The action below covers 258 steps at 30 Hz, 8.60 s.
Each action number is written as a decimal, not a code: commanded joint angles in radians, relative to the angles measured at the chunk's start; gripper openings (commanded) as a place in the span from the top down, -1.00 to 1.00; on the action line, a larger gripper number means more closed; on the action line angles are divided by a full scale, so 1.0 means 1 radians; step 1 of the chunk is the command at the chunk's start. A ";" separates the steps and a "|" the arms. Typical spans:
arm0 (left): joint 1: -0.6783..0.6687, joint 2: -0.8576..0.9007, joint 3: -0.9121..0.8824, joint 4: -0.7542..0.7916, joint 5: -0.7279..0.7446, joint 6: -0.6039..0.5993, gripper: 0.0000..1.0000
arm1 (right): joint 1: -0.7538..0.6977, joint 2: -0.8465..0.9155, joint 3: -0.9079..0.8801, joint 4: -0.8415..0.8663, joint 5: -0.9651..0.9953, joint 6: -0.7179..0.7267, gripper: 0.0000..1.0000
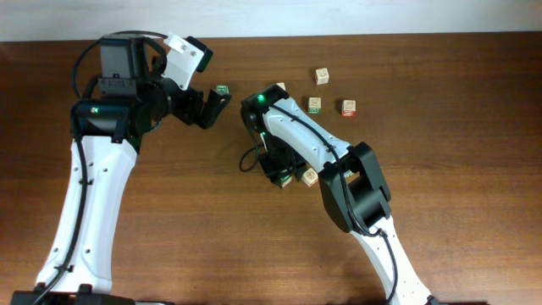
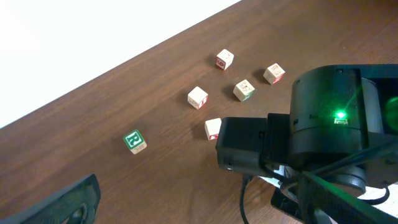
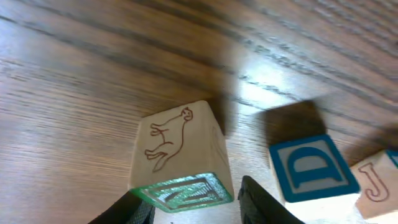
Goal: Rotate 4 blocks
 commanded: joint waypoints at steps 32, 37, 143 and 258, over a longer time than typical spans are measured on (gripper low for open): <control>0.000 0.006 0.021 0.002 0.017 0.009 -0.98 | -0.008 -0.231 -0.188 0.108 -0.019 0.069 0.31; 0.000 0.006 0.021 0.002 0.017 0.009 -0.98 | -0.008 -0.276 -0.187 0.145 -0.019 0.081 0.38; 0.000 0.006 0.021 0.002 0.017 0.009 -0.98 | 0.009 -0.675 -0.919 1.032 0.045 0.475 0.92; 0.000 0.006 0.021 0.002 0.017 0.009 -0.98 | -0.132 -0.582 -0.913 0.899 -0.133 0.296 0.89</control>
